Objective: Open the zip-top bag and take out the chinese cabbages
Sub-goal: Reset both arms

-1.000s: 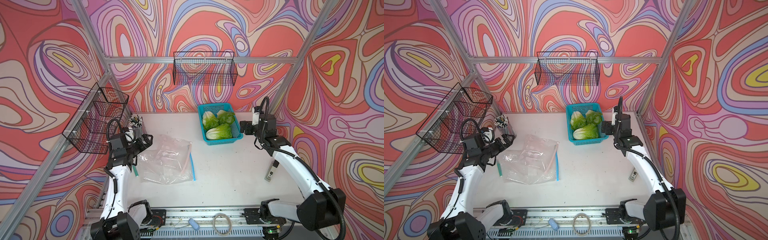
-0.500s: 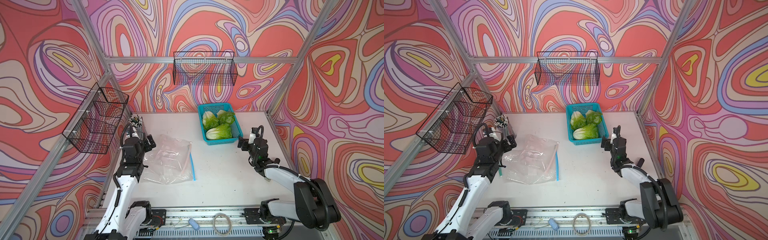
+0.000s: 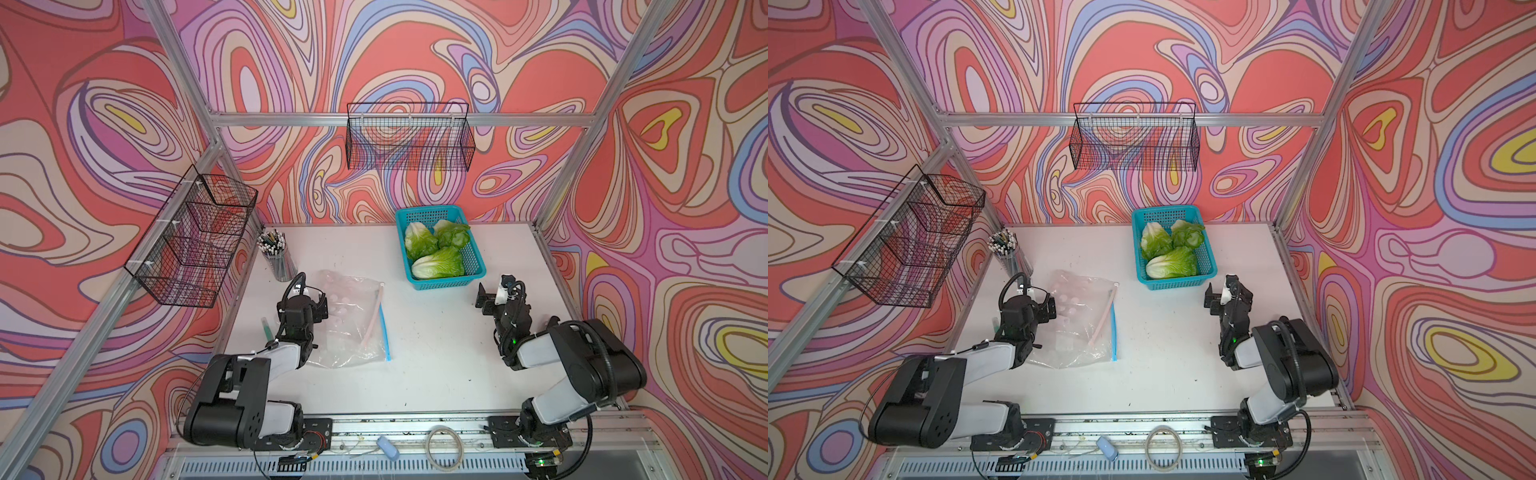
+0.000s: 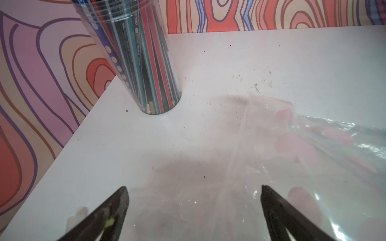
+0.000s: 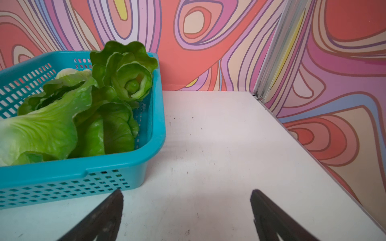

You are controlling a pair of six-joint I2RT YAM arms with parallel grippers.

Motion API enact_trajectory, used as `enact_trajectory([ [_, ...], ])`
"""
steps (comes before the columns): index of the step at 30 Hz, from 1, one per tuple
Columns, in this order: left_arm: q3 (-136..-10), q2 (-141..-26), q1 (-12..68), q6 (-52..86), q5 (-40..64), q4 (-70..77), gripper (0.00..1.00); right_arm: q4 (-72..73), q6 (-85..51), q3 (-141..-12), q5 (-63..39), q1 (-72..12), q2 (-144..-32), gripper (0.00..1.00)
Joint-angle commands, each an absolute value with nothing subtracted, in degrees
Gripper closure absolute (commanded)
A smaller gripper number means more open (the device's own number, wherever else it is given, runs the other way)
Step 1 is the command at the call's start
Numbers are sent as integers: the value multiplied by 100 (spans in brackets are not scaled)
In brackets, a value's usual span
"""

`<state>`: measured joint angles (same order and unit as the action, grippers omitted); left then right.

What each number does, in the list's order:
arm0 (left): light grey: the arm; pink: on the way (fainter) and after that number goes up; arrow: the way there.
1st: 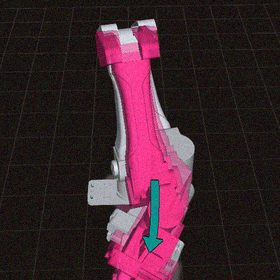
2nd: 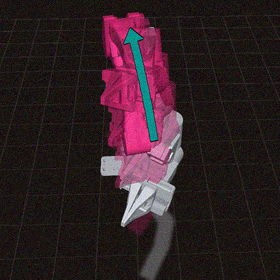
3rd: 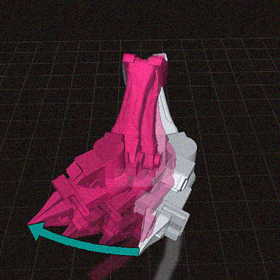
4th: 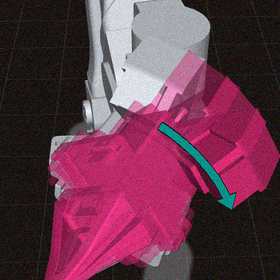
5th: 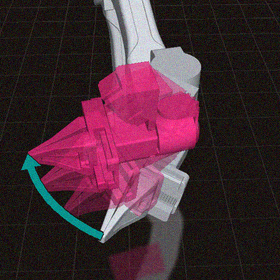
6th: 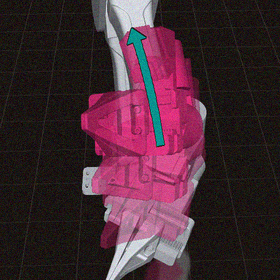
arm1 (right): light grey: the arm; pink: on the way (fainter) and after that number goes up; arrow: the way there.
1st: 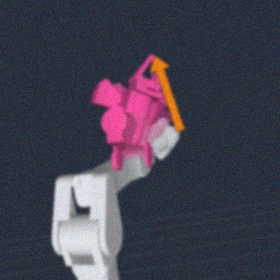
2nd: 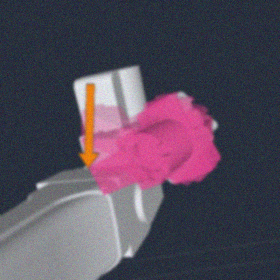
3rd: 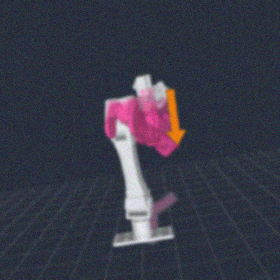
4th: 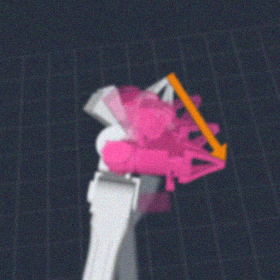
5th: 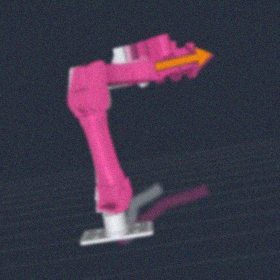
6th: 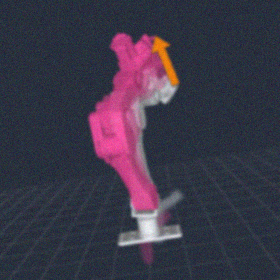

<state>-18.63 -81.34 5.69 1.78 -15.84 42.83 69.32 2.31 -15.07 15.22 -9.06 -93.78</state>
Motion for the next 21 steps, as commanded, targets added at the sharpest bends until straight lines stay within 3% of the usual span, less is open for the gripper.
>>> enact_trajectory([
  [1,-1754,-8689,606,-202,-1491,5938,0,7995,325,-1438,1668,-889,-9714,2],
  [5,-1731,-8976,598,-255,-1332,6235,0,7908,345,-1499,1462,-842,-9810,2],
  [12,-2186,-8786,334,16,-887,4956,0,6842,159,-2057,958,-557,-9817,2],
  [14,-2146,-8878,183,67,-634,5200,0,6570,17,-2189,678,-380,-9808,2],
  [21,-2153,-8835,176,80,-635,5112,0,6398,-97,-2277,735,-298,-9817,2],
])
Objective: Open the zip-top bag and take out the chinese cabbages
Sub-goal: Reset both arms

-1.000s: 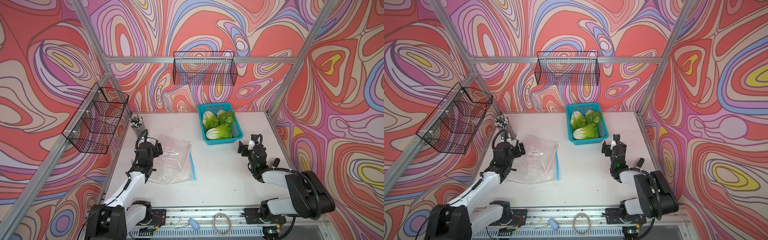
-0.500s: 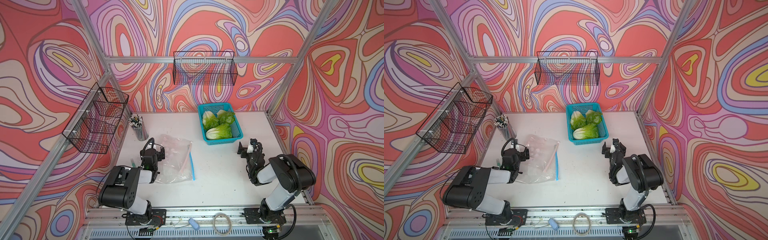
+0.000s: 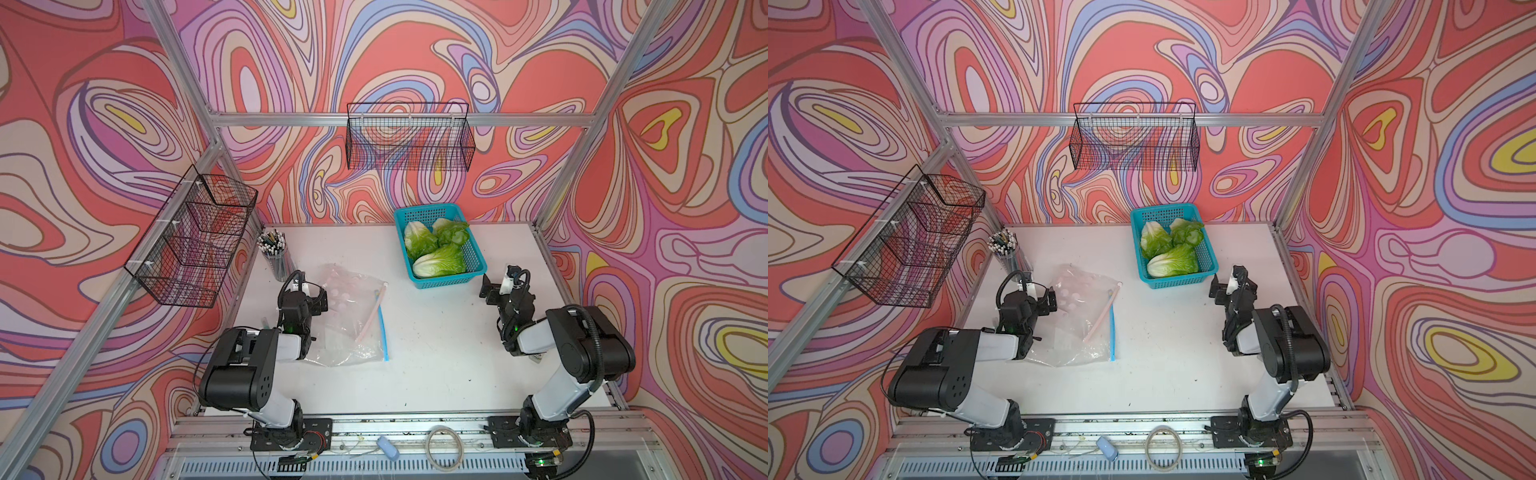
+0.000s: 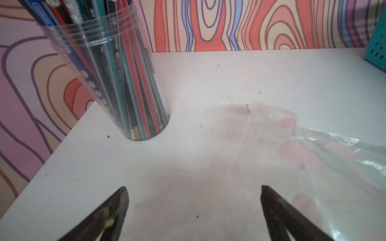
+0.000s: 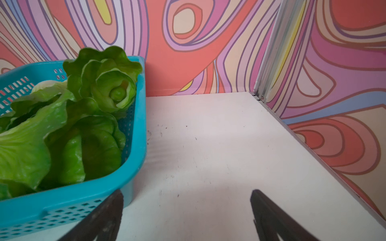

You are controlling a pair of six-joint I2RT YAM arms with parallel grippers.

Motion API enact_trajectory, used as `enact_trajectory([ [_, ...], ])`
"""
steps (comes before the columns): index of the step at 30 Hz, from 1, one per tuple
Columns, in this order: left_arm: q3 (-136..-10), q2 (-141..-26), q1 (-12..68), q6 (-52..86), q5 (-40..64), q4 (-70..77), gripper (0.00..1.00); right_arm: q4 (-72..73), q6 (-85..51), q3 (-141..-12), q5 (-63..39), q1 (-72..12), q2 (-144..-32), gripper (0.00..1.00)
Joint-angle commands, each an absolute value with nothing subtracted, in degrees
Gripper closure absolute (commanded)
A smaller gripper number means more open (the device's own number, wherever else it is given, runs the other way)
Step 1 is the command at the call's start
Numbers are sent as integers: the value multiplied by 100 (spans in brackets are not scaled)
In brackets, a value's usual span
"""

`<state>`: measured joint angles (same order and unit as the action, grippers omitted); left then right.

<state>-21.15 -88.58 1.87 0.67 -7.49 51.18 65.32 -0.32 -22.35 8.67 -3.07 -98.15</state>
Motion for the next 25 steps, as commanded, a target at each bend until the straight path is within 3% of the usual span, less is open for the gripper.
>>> enact_trajectory([
  [1,-2133,-8842,176,97,-665,5169,0,6397,-101,-2268,744,-294,-9810,2],
  [25,-2173,-8838,132,141,-589,5085,0,6399,-97,-2275,734,-299,-9817,2],
])
